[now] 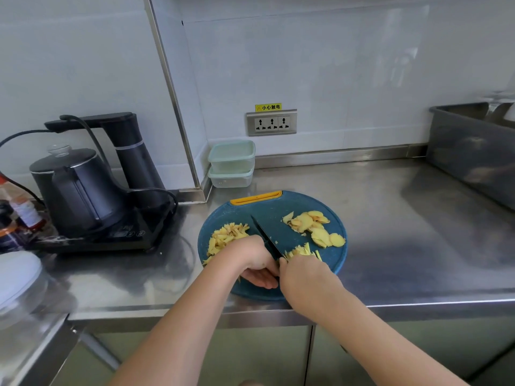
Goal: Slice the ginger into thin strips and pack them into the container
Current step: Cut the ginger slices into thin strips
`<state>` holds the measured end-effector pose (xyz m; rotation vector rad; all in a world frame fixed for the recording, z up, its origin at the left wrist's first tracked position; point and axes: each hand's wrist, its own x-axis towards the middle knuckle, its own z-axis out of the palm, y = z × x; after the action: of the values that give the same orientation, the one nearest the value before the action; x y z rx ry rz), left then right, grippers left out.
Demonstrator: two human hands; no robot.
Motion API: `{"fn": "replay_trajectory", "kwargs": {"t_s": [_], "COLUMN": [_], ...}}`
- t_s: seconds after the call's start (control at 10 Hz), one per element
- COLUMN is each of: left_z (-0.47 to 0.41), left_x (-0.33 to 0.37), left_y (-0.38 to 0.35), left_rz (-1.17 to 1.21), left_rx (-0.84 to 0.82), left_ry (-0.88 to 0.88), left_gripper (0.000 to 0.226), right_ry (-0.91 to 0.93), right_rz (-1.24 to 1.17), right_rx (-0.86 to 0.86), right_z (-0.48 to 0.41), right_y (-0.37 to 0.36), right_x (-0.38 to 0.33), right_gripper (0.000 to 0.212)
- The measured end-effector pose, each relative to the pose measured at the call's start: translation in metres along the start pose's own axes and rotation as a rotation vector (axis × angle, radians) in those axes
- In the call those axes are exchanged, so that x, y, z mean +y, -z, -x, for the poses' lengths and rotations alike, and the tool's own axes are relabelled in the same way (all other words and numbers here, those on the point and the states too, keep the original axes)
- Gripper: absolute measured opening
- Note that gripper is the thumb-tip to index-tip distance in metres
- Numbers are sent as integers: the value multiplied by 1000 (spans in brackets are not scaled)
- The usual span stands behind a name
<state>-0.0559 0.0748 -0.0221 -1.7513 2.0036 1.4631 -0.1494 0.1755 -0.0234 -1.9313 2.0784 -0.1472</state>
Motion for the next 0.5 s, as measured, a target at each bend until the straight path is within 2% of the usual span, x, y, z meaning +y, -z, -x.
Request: {"fn": "replay_trajectory", "kwargs": {"t_s": [0.1,0.3,0.4,0.5], "left_z": [3,12,15,17], "left_x": [-3,-4,-5,-4], "left_y": [-3,-6,-10,-12], "left_rz": [31,110,132,134], "left_rx": [-16,-11,28,59], "left_ry": [16,21,16,16], "left_gripper": [21,16,16,17], "right_ry": [-5,-180,-226,-350], "right_rz": [28,-135,-346,-574], "right_rx": [13,-98,-113,-70], "right_z": [-13,-14,1,11], "right_y": [3,15,13,13], "right_x": [-2,5,18,28], "right_gripper": [27,29,21,39]}}
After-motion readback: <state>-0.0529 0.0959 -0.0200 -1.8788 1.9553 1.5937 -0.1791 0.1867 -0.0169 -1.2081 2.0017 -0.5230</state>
